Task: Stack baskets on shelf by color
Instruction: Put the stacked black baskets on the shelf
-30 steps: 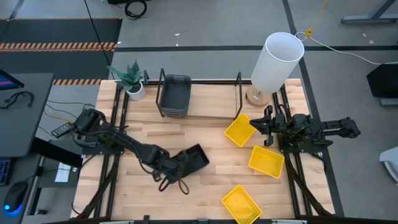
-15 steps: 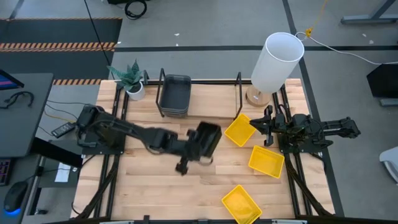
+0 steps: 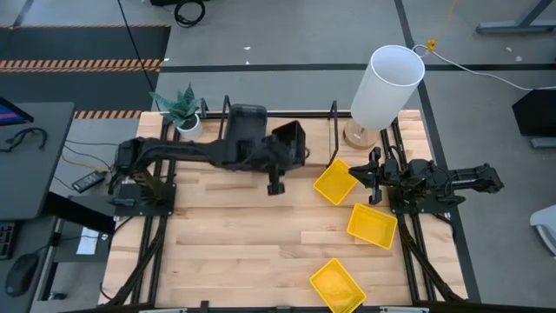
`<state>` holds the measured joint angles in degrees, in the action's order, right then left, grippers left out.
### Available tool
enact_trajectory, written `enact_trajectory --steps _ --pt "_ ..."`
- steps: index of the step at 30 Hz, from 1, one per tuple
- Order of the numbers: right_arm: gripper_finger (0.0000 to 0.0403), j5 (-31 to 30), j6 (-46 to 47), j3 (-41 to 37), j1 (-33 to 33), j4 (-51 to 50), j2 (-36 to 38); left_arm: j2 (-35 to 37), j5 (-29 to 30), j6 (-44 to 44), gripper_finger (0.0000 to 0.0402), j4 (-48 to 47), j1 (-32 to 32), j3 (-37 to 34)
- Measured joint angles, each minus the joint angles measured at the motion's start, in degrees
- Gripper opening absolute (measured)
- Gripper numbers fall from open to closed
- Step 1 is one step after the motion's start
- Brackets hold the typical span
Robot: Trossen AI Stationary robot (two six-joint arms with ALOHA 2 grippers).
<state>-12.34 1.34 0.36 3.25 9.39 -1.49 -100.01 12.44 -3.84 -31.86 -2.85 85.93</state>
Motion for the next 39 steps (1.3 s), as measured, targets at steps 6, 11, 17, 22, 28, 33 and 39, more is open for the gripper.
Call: enact_trajectory --steps 6,11,17,22,28,33,39 --pt "0.0045 0.1 0.0 0.0 0.0 0.1 0.0 -9.0 0.0 -1.8 0.0035 -7.5 -2.7 12.3" --pt "0.0045 0.0 0.0 0.0 0.0 0.2 0.0 -17.5 -0.3 -4.4 0.0021 -20.0 -4.6 22.4" --pt "0.0045 0.0 0.0 0.0 0.0 0.2 0.0 -22.0 0.0 -5.9 0.0031 -28.0 -7.2 24.7" --pt "0.0045 0.0 0.0 0.0 0.0 0.3 0.0 -23.4 2.0 -6.6 0.004 -32.7 -8.7 24.2" --pt "0.0045 0.0 0.0 0.0 0.0 0.8 -0.1 -23.6 2.8 -5.8 0.0019 -32.7 -9.3 24.2" --pt "0.0045 0.0 0.0 0.0 0.0 1.3 -0.1 -23.6 3.8 -4.5 0.0039 -32.9 -9.2 24.2" --pt "0.0045 0.0 0.0 0.0 0.0 1.3 -0.1 -23.6 4.0 -4.3 0.0073 -33.3 -9.2 24.2"
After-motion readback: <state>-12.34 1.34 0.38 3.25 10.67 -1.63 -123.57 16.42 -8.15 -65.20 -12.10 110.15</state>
